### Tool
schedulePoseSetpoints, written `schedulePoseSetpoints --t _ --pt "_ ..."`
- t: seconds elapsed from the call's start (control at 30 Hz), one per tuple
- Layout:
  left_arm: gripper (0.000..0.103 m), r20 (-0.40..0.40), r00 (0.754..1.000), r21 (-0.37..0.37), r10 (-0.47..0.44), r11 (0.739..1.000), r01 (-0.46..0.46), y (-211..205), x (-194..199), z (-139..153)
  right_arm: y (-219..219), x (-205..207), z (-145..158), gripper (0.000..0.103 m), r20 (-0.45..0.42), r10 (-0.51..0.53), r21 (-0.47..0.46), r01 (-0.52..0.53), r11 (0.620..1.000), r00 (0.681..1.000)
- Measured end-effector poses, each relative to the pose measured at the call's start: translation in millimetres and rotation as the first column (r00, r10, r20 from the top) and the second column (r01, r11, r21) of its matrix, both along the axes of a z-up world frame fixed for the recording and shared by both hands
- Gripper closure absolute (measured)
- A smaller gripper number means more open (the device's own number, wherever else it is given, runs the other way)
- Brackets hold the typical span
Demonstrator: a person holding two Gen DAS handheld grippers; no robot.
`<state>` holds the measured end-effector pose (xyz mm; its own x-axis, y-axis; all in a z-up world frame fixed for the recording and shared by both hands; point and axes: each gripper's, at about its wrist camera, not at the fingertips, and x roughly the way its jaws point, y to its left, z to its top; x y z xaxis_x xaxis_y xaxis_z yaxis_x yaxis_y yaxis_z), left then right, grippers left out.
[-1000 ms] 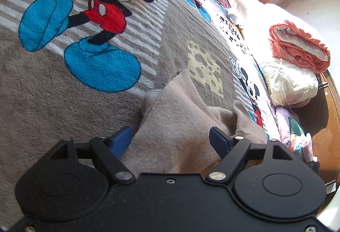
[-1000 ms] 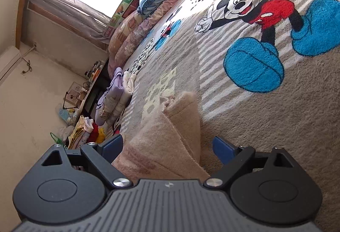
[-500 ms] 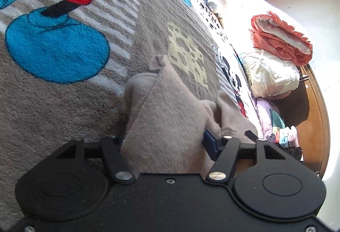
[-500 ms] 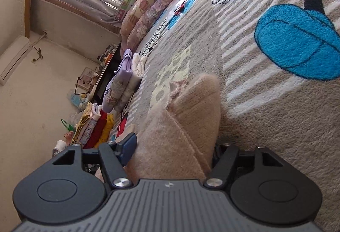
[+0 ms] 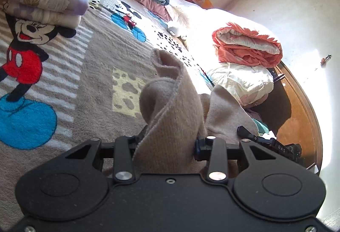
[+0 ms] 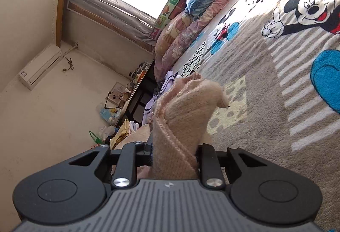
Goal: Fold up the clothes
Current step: 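Lift the sweater with both grippers and shake it out, then lay the sweater flat on the bed and open both grippers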
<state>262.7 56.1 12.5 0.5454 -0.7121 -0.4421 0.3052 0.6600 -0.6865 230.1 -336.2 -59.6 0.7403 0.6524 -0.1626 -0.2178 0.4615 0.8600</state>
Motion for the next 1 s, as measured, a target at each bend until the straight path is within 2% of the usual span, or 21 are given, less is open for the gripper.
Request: schedulePoseSetpoints --t 0.2,0.37,0.57,0.8,0.9,0.93,1.0 --pt "0.066 0.082 0.996 -0.004 0.034 0.999 -0.034 -11.6 43.9 31.9 -13.1 36.9 44.0 0.079 0.065 -0.044 -0.022 0.045 0.999 0.997" --pt "0.066 0.099 0.994 0.023 0.05 0.998 -0.053 -23.9 86.3 35.4 -20.2 76.8 57.7 0.079 0.09 -0.076 -0.05 0.081 0.996 0.993" --pt "0.066 0.079 0.993 0.102 0.083 0.991 -0.091 -27.9 126.9 8.9 -28.3 122.6 31.4 0.079 0.017 -0.124 -0.083 0.125 0.989 0.992" --pt "0.066 -0.014 0.989 0.122 0.145 0.982 -0.143 -25.3 156.2 -29.9 -24.2 159.0 -11.5 0.078 -0.089 -0.153 -0.139 0.14 0.98 0.984" --pt "0.05 -0.057 0.976 0.189 0.208 0.963 -0.194 -24.5 164.7 -42.3 -23.7 166.4 -23.4 0.064 -0.131 -0.199 -0.179 0.174 0.968 0.971" --pt "0.039 -0.059 0.972 0.233 0.228 0.95 -0.208 -23.6 164.5 -43.0 -24.9 168.4 -26.9 0.047 -0.153 -0.215 -0.189 0.185 0.964 0.964" --pt "0.034 0.014 0.964 0.312 0.267 0.914 -0.258 -19.6 153.7 -36.8 -30.6 167.8 -30.3 0.029 -0.191 -0.231 -0.199 0.193 0.961 0.954"
